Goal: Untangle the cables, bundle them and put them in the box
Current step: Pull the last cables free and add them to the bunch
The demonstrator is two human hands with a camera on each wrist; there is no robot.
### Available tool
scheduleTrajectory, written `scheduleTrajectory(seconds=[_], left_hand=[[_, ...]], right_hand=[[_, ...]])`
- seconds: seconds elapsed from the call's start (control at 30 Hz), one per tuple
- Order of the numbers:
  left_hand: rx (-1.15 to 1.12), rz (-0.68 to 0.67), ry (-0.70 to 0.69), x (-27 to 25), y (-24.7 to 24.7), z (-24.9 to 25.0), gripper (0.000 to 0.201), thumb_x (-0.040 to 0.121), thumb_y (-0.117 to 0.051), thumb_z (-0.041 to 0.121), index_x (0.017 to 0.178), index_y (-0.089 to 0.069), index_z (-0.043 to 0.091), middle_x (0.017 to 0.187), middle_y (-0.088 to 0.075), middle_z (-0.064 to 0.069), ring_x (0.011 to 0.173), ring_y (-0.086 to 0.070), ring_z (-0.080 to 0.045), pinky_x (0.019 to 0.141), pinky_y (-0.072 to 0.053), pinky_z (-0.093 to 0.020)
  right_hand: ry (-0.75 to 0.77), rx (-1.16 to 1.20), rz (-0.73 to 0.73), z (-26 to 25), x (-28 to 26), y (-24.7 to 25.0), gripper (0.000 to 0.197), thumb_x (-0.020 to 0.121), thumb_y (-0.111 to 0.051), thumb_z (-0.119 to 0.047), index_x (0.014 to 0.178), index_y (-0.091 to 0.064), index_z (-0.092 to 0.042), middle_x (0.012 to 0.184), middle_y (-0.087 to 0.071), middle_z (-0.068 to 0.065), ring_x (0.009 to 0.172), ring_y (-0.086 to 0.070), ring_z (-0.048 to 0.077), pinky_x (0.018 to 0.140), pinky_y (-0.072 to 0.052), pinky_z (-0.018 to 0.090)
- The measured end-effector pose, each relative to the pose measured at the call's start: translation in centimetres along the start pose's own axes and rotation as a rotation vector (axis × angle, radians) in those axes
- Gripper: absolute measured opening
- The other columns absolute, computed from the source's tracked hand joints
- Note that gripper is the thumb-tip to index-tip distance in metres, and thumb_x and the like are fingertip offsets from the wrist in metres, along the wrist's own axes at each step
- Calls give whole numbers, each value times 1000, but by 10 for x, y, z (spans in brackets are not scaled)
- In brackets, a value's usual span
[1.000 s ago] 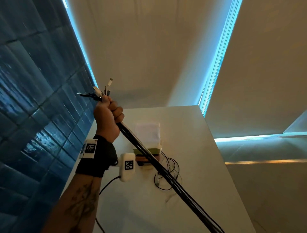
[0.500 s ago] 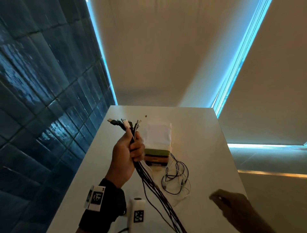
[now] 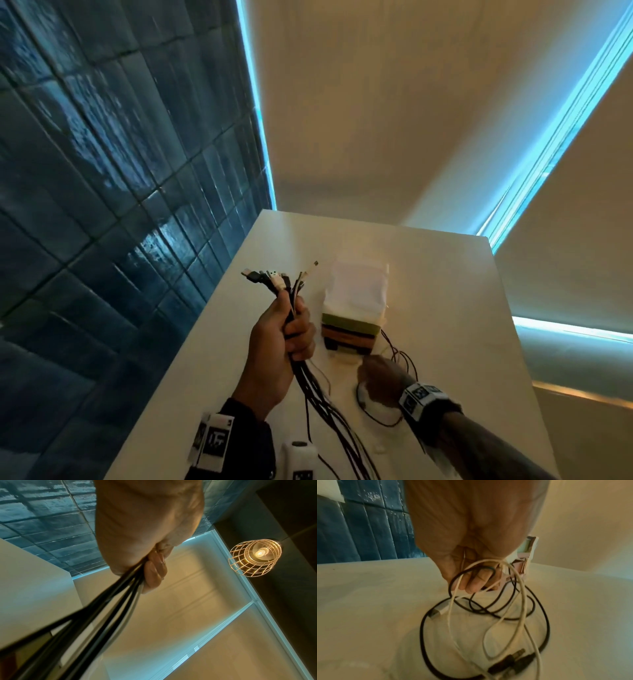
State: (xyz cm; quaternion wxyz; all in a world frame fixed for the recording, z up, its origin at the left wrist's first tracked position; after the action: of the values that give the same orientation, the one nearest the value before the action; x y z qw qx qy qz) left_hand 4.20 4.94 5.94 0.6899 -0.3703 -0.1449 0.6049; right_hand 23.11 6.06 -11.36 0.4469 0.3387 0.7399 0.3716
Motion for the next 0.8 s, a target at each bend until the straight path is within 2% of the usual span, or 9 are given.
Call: scheduleTrajectory(seconds=[0.1, 0.17, 0.4, 0.5, 0.6, 0.7, 0.8], left_hand=[[-3, 19, -1, 3, 4, -2, 31, 96, -41, 39, 81, -50, 14, 55, -26, 5, 40, -21, -6, 39, -17, -22], [-2, 36, 3, 5, 5, -4, 31, 97, -40, 39, 81, -51, 14, 56, -26, 5, 40, -21, -6, 40, -17, -22], [12, 82, 4, 8, 4, -8, 34, 100, -36, 37, 81, -50, 14, 56, -26, 5, 40, -20, -6, 41, -14, -23], [31, 90, -11, 7, 5, -10, 32, 98, -39, 38, 81, -50, 13, 57, -25, 5, 41, -20, -6, 41, -14, -23], [58, 102, -26, 6, 5, -11, 31, 94, -43, 40, 81, -51, 13, 59, -24, 4, 42, -18, -7, 43, -12, -24], [71, 115, -38, 5, 6, -13, 31, 93, -43, 40, 81, -51, 13, 59, -24, 4, 43, -18, -7, 44, -12, -25], [101, 123, -35, 5, 5, -17, 31, 96, -41, 40, 82, -49, 13, 58, -25, 4, 43, -18, -7, 44, -11, -25]], right_hand=[[1, 3, 1, 9, -1, -14, 32, 83, -54, -6, 114, -63, -14, 124, -56, 6, 114, -54, 27, 92, -47, 33], [23, -16, 22, 12, -1, -24, 34, 83, -55, -10, 116, -61, -17, 128, -53, 4, 118, -49, 26, 95, -47, 35], [119, -142, 57, 14, -1, -31, 31, 92, -46, -12, 119, -60, -14, 128, -51, 5, 117, -49, 26, 88, -46, 37], [173, -148, 62, 16, -2, -30, 27, 91, -45, -10, 113, -60, -12, 120, -56, 7, 111, -53, 28, 82, -47, 38], [194, -118, 77, 21, -2, -30, 22, 83, -49, -4, 101, -61, -10, 107, -61, 9, 103, -56, 31, 79, -46, 39], [145, -100, 109, 18, -4, -14, 21, 85, -47, -4, 103, -56, -11, 106, -60, 9, 102, -52, 29, 78, -36, 33], [88, -37, 120, 12, -3, 14, 17, 91, -47, -10, 106, -53, -13, 102, -61, 8, 84, -55, 26, 64, -33, 27]])
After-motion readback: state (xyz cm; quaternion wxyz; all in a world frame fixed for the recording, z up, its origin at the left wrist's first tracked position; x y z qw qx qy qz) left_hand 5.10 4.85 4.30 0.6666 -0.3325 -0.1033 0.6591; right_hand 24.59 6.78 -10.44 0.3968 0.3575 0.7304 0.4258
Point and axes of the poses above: each hand's wrist, its own x-axis towards the middle knuckle, its own y-axis out of the back of the hand, z = x × y, the point moved 3 cm from there along x, towards the middle knuckle
